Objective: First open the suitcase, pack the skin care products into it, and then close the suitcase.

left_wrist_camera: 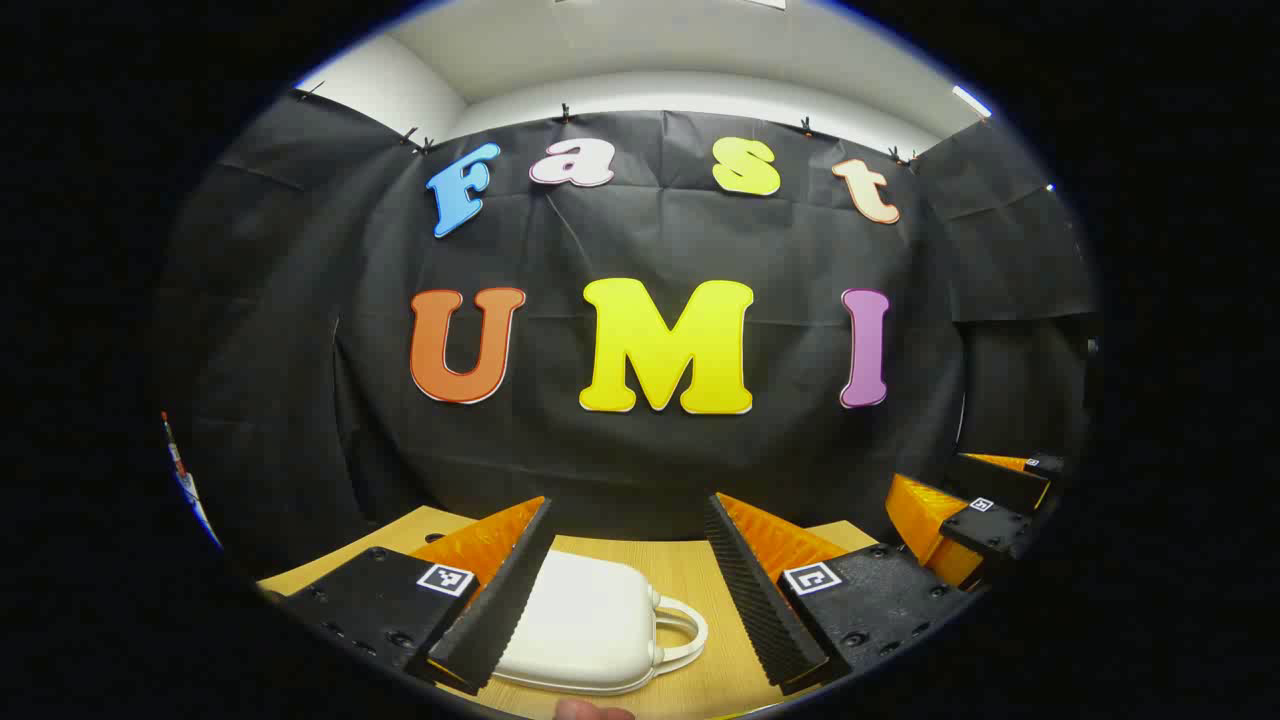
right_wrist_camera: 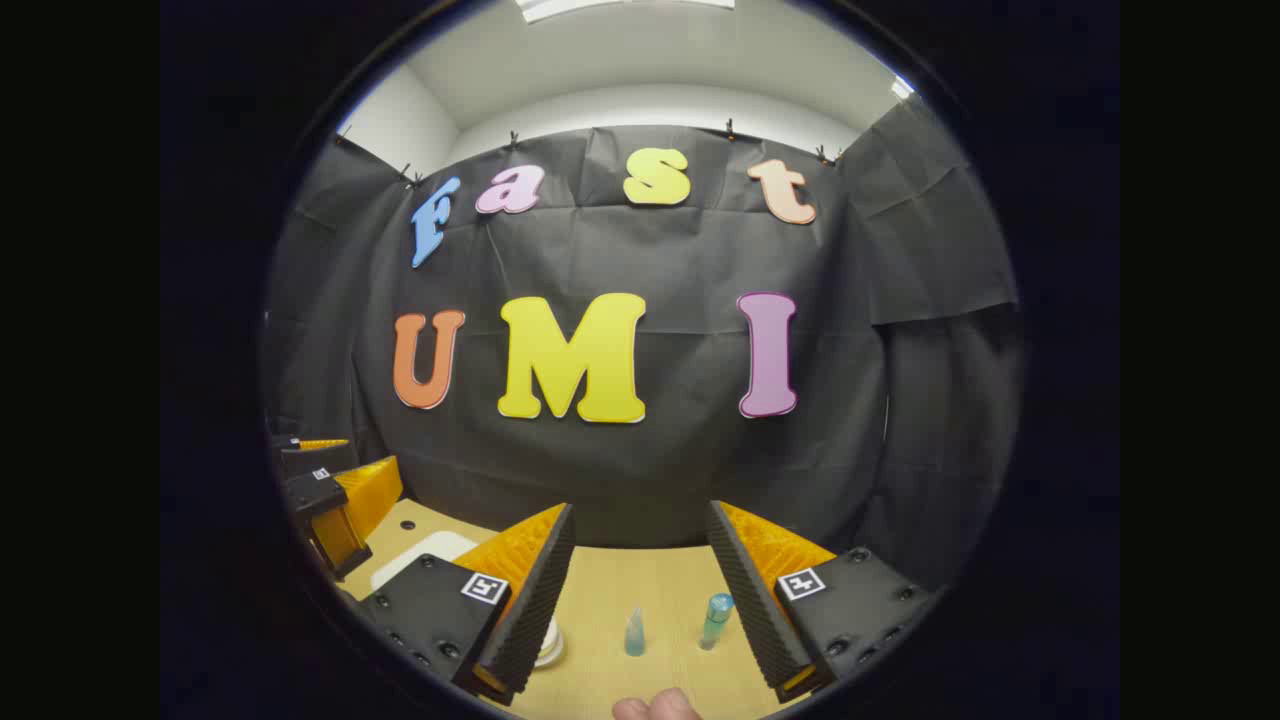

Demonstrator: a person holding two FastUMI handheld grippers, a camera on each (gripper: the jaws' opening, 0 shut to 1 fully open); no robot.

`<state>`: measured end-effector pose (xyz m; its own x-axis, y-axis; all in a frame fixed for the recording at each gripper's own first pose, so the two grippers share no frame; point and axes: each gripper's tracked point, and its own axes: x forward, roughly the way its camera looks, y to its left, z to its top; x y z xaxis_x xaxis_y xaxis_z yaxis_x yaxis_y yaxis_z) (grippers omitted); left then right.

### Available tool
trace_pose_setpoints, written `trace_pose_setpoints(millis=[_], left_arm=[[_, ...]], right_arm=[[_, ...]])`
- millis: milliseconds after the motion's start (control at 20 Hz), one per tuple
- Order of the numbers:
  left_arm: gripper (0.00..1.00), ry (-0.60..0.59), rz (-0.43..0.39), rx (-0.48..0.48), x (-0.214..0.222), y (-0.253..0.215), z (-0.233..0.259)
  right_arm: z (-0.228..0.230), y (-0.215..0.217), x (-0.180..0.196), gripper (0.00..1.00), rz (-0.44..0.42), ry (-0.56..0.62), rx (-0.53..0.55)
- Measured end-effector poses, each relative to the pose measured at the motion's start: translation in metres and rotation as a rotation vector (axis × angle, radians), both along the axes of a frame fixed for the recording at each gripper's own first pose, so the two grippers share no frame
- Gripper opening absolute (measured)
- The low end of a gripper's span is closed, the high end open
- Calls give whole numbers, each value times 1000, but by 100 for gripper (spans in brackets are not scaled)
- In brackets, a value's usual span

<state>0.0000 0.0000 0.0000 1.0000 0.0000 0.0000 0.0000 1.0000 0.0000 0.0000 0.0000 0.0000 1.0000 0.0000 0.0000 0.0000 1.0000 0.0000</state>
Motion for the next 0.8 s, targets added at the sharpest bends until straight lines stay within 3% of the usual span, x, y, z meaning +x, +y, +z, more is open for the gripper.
trace_pose_setpoints(millis=[800], left_arm=[[96, -46, 4, 18, 4, -12, 13]], right_arm=[[9, -13, 7, 79, 20, -11, -1]])
